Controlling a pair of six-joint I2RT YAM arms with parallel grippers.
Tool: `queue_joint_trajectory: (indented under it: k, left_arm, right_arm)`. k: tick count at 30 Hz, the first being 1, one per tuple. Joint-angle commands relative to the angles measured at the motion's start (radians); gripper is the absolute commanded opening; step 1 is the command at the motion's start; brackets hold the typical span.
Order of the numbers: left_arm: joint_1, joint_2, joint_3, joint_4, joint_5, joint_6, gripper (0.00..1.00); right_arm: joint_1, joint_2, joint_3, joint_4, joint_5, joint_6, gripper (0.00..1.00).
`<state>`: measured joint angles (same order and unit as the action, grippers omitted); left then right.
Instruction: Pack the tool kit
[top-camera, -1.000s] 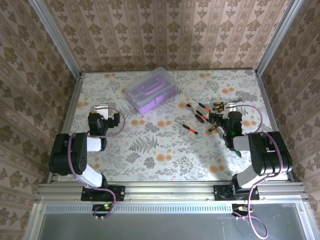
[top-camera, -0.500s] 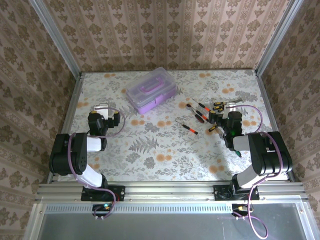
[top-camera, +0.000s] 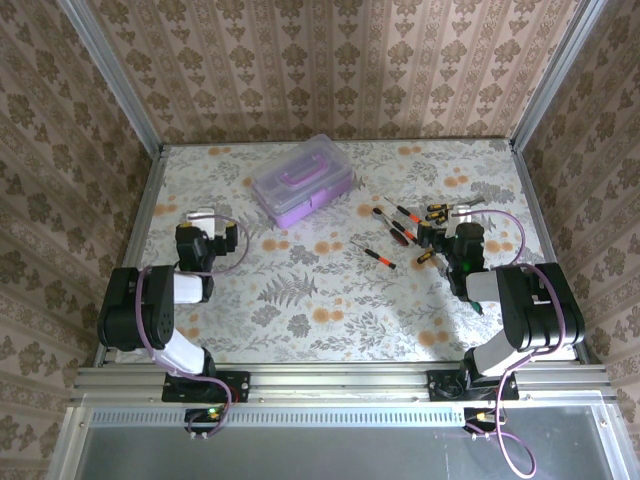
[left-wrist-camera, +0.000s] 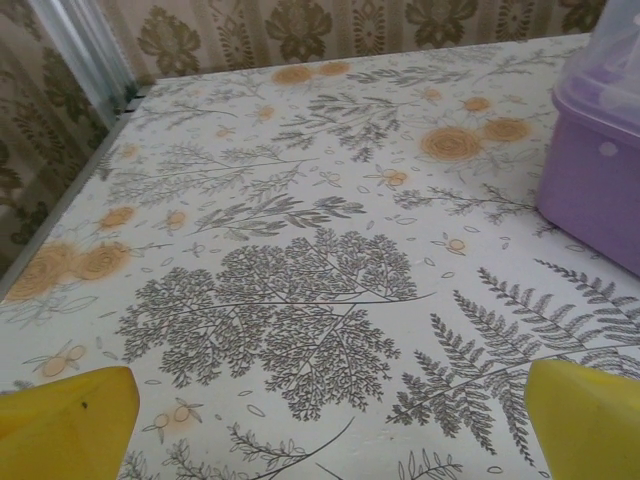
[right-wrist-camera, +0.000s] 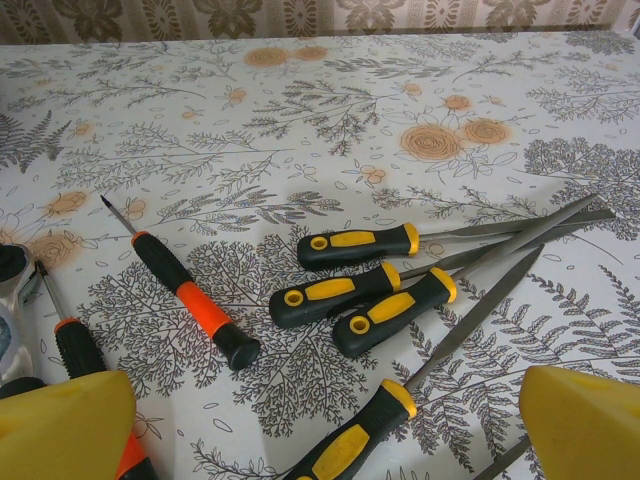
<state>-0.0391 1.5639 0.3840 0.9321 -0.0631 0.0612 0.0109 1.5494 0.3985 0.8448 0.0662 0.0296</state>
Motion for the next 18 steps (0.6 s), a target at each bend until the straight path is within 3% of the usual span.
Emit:
queue_joint_trajectory:
  k: [1, 4, 7, 10, 13, 16, 18]
  left_arm:
    - [-0.057, -0.059, -0.062, 0.092, -0.162, 0.033, 1.00]
    - [-0.069, -0.204, -0.087, 0.015, -0.195, 0.038, 1.00]
    - [-0.072, -0.397, -0.044, -0.213, -0.224, -0.001, 1.00]
    - [-0.071, -0.536, 0.097, -0.547, -0.283, -0.144, 1.00]
    - [-0.069, -0.597, 0.302, -0.916, -0.353, -0.404, 1.00]
    - [-0.005, -0.619, 0.479, -1.191, -0.133, -0.482, 1.00]
    - [0.034, -0.644, 0.497, -1.233, -0.145, -0.619, 1.00]
  right_arm:
    - [0.004, -0.050, 0.022, -0.035, 0.009, 0.005, 1.00]
    - [0.009, -0.147, 0.080, -0.232, 0.053, 0.025, 1.00]
    - [0.020, -0.292, 0.135, -0.404, 0.040, 0.060, 1.00]
    - [0.046, -0.408, 0.224, -0.600, 0.064, 0.166, 1.00]
    - [0.051, -0.480, 0.370, -0.899, 0.127, 0.425, 1.00]
    - [0.039, -0.525, 0.455, -1.154, 0.105, 0.662, 1.00]
    - [0.006, -0.562, 0.382, -1.099, -0.058, 0.743, 1.00]
